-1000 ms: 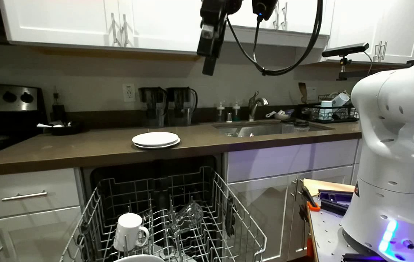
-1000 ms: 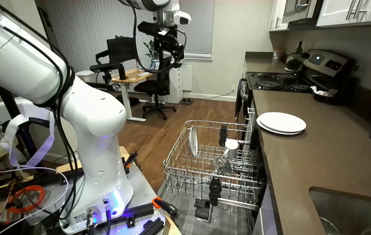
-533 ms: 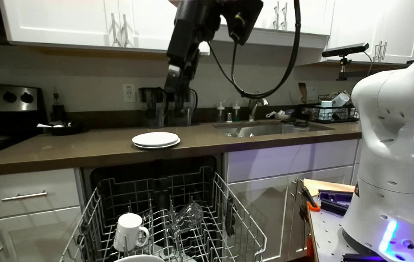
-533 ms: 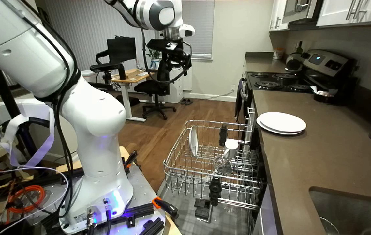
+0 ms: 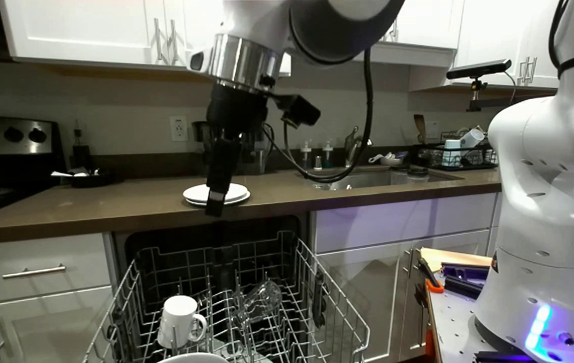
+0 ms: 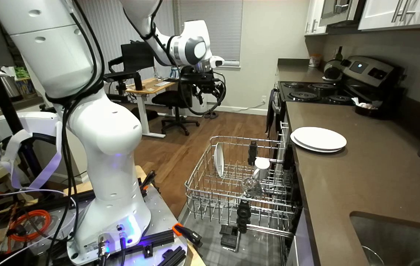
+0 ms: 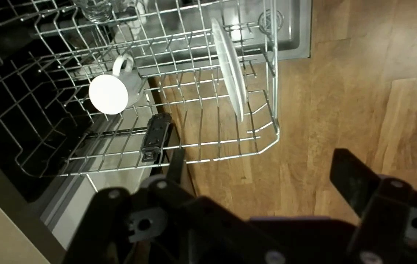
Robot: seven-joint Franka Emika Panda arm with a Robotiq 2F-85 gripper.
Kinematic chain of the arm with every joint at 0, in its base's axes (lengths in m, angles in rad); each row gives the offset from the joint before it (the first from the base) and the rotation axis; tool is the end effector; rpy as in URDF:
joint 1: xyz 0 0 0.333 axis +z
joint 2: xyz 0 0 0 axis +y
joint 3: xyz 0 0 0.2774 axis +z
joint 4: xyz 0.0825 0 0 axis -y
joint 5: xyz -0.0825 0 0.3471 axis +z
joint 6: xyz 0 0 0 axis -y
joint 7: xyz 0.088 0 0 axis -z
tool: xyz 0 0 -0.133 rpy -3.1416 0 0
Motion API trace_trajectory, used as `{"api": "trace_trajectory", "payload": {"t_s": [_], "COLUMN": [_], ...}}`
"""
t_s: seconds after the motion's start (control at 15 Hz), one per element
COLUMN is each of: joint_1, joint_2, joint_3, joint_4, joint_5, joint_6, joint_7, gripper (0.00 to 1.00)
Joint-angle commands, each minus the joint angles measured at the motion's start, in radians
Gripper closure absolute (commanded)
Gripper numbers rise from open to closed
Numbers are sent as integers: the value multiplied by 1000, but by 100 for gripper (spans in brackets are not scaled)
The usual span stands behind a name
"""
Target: Remove the plate from the dishwasher and put it on the top of the white plate
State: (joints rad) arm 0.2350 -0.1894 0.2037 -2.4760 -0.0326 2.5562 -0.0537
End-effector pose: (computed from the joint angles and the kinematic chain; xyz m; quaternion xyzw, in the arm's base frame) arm 0.4216 0.1966 0.3489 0.9576 0.2541 0.1354 0.0040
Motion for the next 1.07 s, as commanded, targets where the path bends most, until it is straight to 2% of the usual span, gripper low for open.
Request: {"api": "trace_trajectory", "payload": {"t_s": [0.0,0.13,0.33,0.4,0.67,0.73,0.8,1.0], "joint_1": [-36,-34,-21,-23,-21,-14,-17,-6], "joint_2": [153,229,310,255,312,331,348,407], "joint_3": [8,2,4,-1,0,-11,-7,-21], "joint_4": [87,137,206,147,194,195,194,200], "joint_5": [-109,-120,-74,-89,-89,-134,-115,-157], "joint_6": [49,49,18,34,34,56,78,123], "joint_7": [14,8,-23,-2,-2,42,28,65], "gripper": [0,0,0,0,0,0,0,0]}}
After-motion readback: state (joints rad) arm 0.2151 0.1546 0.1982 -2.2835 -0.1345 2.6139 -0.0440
